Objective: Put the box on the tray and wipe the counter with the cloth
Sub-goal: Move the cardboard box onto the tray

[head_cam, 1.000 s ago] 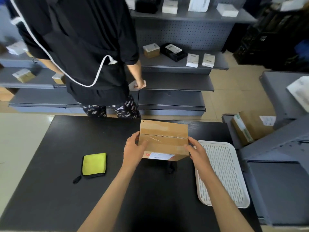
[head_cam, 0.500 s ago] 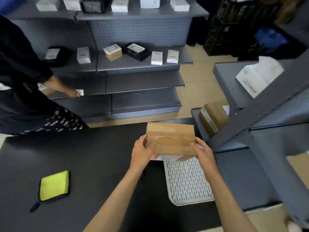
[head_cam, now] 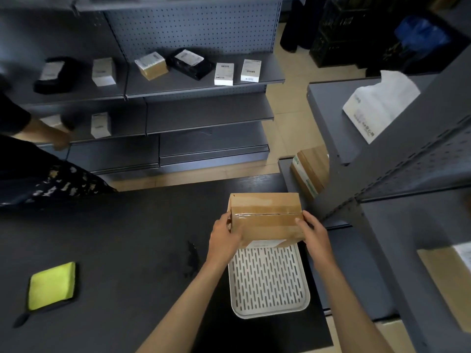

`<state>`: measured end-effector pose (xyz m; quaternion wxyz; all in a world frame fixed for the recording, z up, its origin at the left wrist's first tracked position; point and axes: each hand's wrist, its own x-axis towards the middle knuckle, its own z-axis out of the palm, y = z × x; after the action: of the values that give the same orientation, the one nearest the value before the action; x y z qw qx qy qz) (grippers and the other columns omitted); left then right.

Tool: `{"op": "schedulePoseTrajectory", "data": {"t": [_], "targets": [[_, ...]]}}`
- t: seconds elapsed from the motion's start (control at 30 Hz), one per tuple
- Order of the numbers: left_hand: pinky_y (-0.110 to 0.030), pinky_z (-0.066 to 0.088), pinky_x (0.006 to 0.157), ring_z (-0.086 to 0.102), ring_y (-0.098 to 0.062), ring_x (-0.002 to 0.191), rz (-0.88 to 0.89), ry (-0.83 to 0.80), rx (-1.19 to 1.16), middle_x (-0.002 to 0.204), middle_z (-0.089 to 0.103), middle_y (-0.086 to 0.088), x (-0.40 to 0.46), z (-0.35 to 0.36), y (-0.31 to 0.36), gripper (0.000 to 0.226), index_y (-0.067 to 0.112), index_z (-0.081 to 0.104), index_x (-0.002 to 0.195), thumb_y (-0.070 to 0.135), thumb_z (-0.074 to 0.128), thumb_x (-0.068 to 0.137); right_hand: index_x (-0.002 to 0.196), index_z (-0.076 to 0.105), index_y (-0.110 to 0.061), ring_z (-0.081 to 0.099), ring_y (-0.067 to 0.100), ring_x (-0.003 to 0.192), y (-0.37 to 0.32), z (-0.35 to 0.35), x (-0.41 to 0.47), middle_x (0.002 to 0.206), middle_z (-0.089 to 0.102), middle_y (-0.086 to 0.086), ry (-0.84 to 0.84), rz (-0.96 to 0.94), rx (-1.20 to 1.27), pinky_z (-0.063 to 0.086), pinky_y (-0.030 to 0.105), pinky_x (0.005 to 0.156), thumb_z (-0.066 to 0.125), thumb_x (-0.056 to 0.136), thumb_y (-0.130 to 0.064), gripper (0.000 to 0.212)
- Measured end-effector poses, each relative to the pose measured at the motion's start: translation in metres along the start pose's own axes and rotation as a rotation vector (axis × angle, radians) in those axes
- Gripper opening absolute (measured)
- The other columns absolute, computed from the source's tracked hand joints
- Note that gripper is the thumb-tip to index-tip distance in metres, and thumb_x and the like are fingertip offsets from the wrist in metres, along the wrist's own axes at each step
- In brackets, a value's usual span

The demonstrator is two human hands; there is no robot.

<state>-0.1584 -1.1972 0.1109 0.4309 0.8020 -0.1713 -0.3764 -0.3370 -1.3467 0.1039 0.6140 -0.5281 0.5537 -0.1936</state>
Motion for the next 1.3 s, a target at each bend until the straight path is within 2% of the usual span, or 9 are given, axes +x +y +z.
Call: {"op": "schedulePoseTrajectory", "data": {"t": [0.2,0.4,0.53,0.63,0.77,0.93,1.07,1.17,1.3], "targets": [[-0.046,0.052,0.103,0.06,-0.016,0.118,0.002,0.009,0.056,0.137,0.055,0.005,0.0,0.011,0.0,0.05,0.032,0.05,0.141,0.025,0.063,0.093,0.15,0.05,-0.018,0.059,-0.006,0.102,0.009,-0.006,0.016,0.132,0.064,-0.002,-0.011,0.014,-0.003,0.047,0.017,0.078,0.062,0.101,-0.022,0.05],[-0.045,0.053,0.101,0.062,-0.015,0.115,-0.017,0.023,0.062,0.132,0.059,0.006,0.004,0.012,-0.003,0.051,0.033,0.051,0.141,0.025,0.065,0.092,0.148,0.053,-0.019,0.061,-0.007,0.098,0.011,-0.008,0.021,0.116,0.066,-0.014,-0.013,0.015,0.018,0.047,0.016,0.076,0.063,0.101,-0.023,0.048],[-0.044,0.055,0.101,0.063,-0.017,0.115,-0.022,0.01,0.04,0.136,0.058,0.006,-0.005,0.014,-0.007,0.052,0.033,0.049,0.142,0.022,0.064,0.093,0.147,0.053,-0.019,0.059,-0.008,0.096,0.011,-0.008,0.018,0.115,0.065,-0.014,-0.003,-0.007,0.038,0.046,0.015,0.074,0.063,0.101,-0.025,0.047],[-0.046,0.054,0.101,0.063,-0.02,0.118,-0.03,-0.004,0.046,0.137,0.058,0.004,-0.01,0.016,-0.013,0.055,0.035,0.047,0.144,0.021,0.064,0.093,0.148,0.053,-0.02,0.059,-0.005,0.1,0.015,-0.011,0.019,0.127,0.065,-0.005,0.006,-0.011,0.027,0.045,0.016,0.077,0.064,0.1,-0.028,0.049],[-0.048,0.055,0.101,0.062,-0.019,0.119,-0.051,-0.03,0.063,0.139,0.057,0.004,-0.011,0.016,-0.019,0.059,0.036,0.045,0.145,0.024,0.065,0.092,0.147,0.053,-0.018,0.058,-0.007,0.099,0.02,-0.01,0.016,0.118,0.064,-0.011,-0.011,-0.025,-0.007,0.045,0.016,0.077,0.063,0.101,-0.025,0.048],[-0.049,0.055,0.1,0.063,-0.02,0.12,-0.052,-0.063,0.047,0.14,0.057,0.007,-0.002,0.013,-0.037,0.064,0.044,0.042,0.143,0.037,0.064,0.083,0.149,0.051,-0.022,0.06,0.016,0.124,0.024,-0.008,0.01,0.143,0.061,0.001,0.003,-0.029,-0.065,0.05,0.037,0.104,0.065,0.099,-0.028,0.053],[-0.049,0.054,0.101,0.063,-0.018,0.121,-0.037,-0.088,0.061,0.139,0.059,0.006,-0.001,0.009,-0.036,0.061,0.044,0.044,0.142,0.032,0.066,0.086,0.151,0.048,-0.019,0.061,0.015,0.118,0.023,-0.007,0.004,0.139,0.061,0.0,0.009,-0.023,-0.074,0.05,0.026,0.09,0.063,0.1,-0.024,0.054],[-0.048,0.049,0.107,0.056,-0.019,0.128,-0.004,-0.111,0.13,0.143,0.056,0.002,-0.007,0.001,-0.029,0.058,0.035,0.043,0.147,0.029,0.065,0.093,0.151,0.048,-0.021,0.056,0.021,0.129,0.023,-0.005,0.002,0.147,0.055,0.004,0.033,-0.055,-0.227,0.048,0.038,0.104,0.063,0.099,-0.028,0.054],[-0.045,0.045,0.108,0.045,-0.02,0.137,0.085,-0.118,0.424,0.148,0.049,0.004,-0.017,-0.022,-0.033,0.056,0.033,0.042,0.148,0.048,0.057,0.096,0.146,0.051,-0.023,0.044,0.026,0.138,0.022,0.004,-0.012,0.149,0.048,0.003,0.048,-0.28,-0.708,0.042,0.048,0.111,0.062,0.097,-0.028,0.051]]}}
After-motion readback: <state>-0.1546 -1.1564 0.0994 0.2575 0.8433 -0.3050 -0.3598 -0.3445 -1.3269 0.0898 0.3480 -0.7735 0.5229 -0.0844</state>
